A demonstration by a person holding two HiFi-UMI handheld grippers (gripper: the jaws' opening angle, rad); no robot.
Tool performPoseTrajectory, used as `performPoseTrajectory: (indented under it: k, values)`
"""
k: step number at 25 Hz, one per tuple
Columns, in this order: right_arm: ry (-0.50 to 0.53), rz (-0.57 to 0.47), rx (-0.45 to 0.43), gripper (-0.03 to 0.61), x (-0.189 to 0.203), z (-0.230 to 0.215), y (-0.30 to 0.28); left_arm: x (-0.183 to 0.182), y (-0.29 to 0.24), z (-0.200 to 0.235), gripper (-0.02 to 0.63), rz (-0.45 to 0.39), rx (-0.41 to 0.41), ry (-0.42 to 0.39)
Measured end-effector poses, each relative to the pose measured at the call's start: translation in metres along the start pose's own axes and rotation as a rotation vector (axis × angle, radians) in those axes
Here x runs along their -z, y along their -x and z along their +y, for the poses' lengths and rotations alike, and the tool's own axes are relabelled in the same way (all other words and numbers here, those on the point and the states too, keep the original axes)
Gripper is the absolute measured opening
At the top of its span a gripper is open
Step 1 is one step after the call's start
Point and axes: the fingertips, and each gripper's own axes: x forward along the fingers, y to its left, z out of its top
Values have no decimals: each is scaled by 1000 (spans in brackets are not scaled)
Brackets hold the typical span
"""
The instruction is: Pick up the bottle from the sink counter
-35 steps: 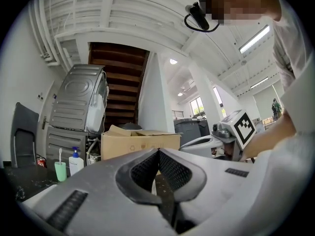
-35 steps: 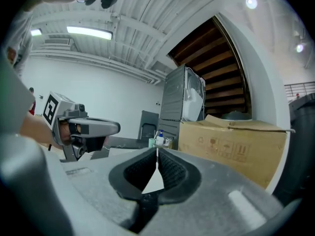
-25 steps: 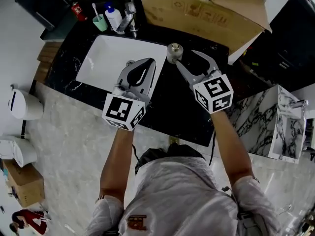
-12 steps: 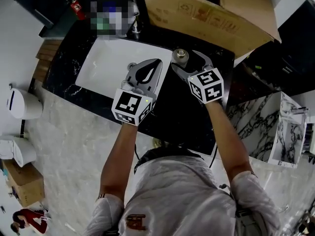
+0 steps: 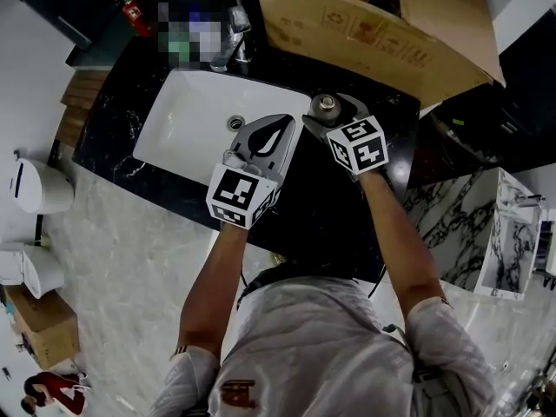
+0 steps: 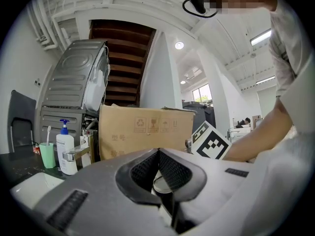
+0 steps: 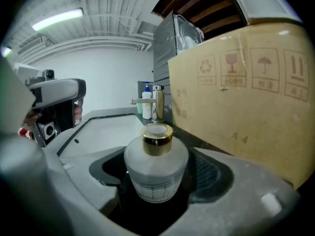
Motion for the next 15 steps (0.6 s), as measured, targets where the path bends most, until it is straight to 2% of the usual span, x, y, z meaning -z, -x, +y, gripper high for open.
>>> performPoseTrajectory:
  k: [6, 15]
  values:
    - [-19, 37, -19, 357, 9, 1, -12, 0, 1, 7, 0, 0, -1, 2]
    - [-24, 29, -15, 334, 7, 1, -14, 4, 5, 9, 0, 4, 4, 6]
